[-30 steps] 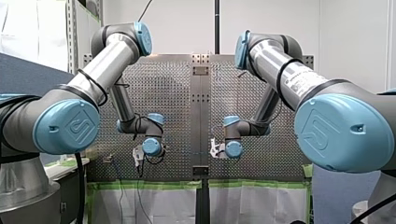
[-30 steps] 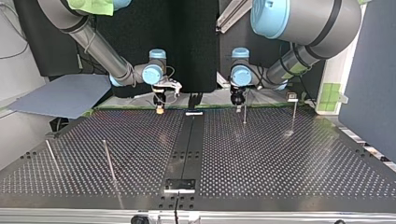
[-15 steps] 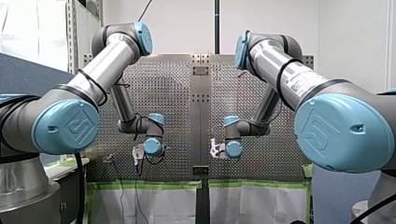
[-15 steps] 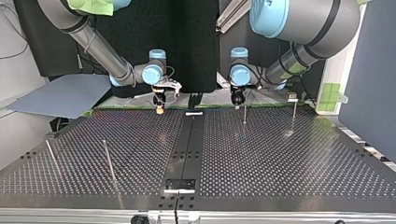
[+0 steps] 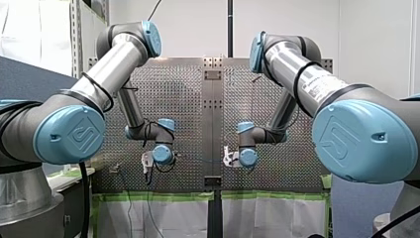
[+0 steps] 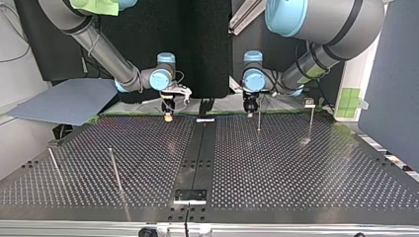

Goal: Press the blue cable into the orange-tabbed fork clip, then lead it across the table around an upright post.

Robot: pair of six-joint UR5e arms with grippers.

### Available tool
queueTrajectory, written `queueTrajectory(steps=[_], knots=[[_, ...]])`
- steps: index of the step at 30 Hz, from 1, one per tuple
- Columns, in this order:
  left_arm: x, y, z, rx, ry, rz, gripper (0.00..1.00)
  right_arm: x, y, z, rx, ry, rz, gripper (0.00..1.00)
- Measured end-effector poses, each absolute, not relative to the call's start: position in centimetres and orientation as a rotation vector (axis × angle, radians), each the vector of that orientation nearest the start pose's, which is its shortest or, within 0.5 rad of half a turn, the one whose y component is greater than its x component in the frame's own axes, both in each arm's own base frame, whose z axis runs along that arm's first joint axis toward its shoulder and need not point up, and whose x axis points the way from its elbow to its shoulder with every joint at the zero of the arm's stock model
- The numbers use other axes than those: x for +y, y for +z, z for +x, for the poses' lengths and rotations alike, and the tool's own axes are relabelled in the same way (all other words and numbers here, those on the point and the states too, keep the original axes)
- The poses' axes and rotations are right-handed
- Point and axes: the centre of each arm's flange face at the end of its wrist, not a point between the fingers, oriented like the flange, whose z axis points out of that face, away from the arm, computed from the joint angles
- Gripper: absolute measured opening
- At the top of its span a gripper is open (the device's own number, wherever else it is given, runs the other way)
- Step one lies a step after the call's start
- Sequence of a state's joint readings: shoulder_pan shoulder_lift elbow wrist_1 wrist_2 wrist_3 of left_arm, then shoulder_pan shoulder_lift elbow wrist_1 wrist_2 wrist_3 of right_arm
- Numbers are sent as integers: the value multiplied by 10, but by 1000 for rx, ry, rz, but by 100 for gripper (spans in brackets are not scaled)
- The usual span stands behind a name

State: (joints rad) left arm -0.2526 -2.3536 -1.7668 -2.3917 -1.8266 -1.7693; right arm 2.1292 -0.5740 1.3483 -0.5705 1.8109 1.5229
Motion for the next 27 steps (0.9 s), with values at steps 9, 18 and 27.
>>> queueTrajectory(steps=[9,18,27], knots=[[-264,60,549,1730,-193,-153,0,-550,45,470,-1071,1267,1618,0],[-275,102,548,1682,-261,-161,0,-551,90,471,-1064,1286,1598,0],[-284,146,546,1617,-324,-175,0,-549,130,473,-1052,1308,1578,0]])
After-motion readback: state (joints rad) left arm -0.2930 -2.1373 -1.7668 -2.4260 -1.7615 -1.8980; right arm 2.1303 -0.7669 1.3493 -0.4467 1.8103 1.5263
